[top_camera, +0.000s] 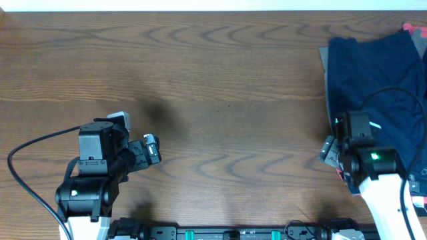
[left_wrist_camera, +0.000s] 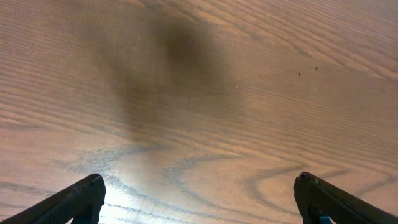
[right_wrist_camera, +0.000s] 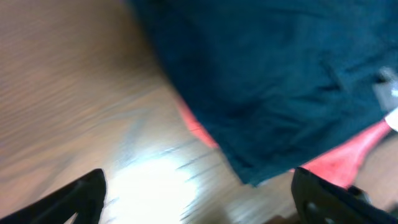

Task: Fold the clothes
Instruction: 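Reach the right gripper into the clothing pile and grasp the navy shorts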

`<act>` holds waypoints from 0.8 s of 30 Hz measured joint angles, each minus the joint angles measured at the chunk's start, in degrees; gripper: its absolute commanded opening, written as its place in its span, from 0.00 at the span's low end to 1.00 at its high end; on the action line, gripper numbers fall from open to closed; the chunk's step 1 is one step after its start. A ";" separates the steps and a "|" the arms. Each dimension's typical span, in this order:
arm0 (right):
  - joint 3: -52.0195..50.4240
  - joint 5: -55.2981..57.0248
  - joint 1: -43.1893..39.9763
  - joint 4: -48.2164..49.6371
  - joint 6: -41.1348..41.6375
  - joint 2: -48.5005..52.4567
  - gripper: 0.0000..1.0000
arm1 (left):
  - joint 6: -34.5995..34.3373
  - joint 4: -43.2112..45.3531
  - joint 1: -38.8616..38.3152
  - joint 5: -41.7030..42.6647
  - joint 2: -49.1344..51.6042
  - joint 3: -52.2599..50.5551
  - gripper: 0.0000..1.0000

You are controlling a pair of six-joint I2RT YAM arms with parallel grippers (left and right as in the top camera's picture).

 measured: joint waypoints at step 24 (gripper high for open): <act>-0.98 4.59 -3.08 -0.63 5.31 19.52 0.91 | 0.00 -0.02 0.00 0.42 0.00 0.00 0.98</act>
